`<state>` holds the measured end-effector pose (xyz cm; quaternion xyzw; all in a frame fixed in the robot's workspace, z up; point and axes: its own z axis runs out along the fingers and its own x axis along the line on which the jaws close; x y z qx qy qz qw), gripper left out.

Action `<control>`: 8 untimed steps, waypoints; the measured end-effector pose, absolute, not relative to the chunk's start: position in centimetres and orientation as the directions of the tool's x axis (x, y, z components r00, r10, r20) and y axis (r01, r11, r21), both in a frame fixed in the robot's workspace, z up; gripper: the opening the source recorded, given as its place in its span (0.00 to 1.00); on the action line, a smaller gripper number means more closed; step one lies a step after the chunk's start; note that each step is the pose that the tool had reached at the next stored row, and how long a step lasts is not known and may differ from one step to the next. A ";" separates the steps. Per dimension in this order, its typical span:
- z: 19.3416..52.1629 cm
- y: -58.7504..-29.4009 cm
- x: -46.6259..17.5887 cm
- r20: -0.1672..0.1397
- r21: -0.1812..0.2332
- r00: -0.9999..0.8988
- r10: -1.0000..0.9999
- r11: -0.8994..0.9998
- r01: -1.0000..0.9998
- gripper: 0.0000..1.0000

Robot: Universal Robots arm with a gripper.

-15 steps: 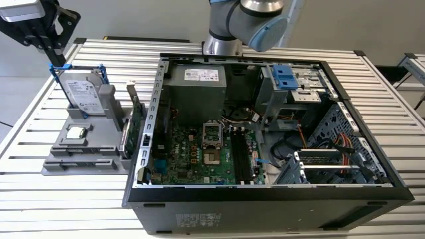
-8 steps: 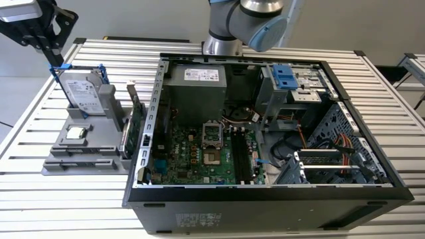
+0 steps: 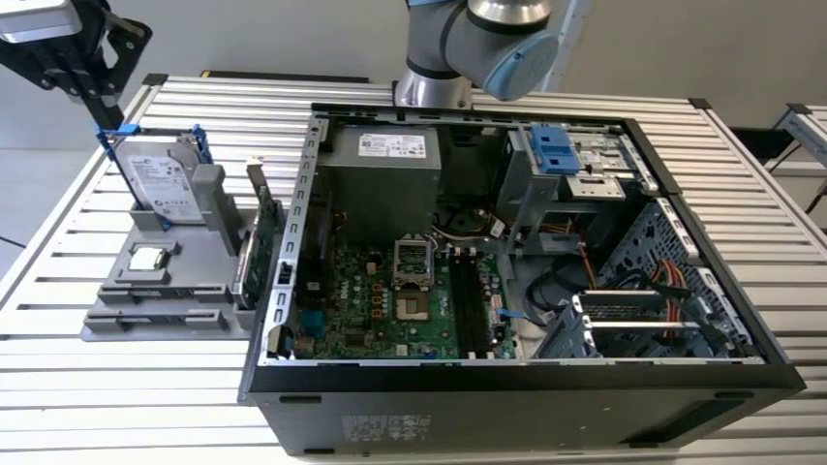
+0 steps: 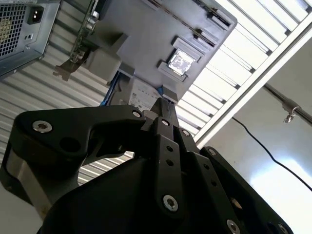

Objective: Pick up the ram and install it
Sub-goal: 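Reach for the ram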

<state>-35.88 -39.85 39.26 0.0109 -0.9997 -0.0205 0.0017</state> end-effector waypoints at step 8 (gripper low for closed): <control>39.3 -40.3 -35.9 0.003 0.041 -1.000 -0.022 0.999 -0.022 0.00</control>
